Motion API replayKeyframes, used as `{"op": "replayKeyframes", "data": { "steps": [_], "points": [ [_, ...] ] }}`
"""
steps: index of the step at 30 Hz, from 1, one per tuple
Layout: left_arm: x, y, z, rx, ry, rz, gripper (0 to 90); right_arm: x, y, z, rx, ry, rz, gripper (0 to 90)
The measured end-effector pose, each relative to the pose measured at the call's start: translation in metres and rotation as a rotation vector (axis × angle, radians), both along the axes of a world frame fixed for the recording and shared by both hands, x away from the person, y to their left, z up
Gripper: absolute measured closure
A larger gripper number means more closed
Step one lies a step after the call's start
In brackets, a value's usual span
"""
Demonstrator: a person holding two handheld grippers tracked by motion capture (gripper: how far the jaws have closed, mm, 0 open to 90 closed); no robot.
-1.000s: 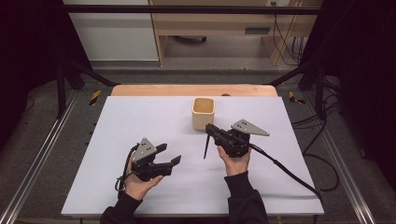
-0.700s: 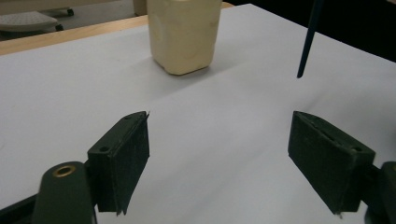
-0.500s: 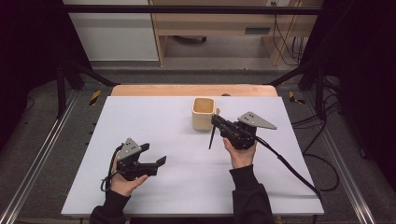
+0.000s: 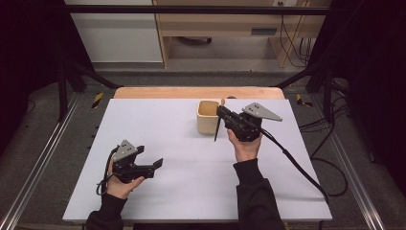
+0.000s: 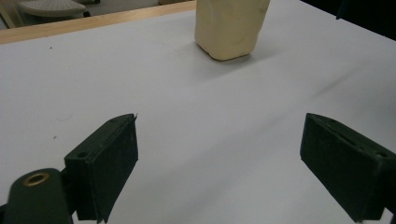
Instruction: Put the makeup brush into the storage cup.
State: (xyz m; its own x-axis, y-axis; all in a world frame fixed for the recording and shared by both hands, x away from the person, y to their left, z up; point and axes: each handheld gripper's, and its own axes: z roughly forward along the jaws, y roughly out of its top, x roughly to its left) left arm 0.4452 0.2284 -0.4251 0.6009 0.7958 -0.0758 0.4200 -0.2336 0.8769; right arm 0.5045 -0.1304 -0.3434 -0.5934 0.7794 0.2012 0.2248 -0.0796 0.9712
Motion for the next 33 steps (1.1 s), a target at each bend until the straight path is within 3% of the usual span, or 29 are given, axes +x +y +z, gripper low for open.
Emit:
{"op": "replayKeyframes", "data": {
  "steps": [12, 33],
  "points": [
    [0.002, 0.003, -0.001, 0.015, 0.009, 0.011, 10.3, 0.021, 0.003, 0.011, -0.022, -0.026, -0.041, 83.9],
    [0.003, 0.003, -0.003, 0.035, 0.017, 0.007, 10.1, 0.051, 0.008, 0.021, -0.013, -0.03, -0.106, 83.9]
  ]
}}
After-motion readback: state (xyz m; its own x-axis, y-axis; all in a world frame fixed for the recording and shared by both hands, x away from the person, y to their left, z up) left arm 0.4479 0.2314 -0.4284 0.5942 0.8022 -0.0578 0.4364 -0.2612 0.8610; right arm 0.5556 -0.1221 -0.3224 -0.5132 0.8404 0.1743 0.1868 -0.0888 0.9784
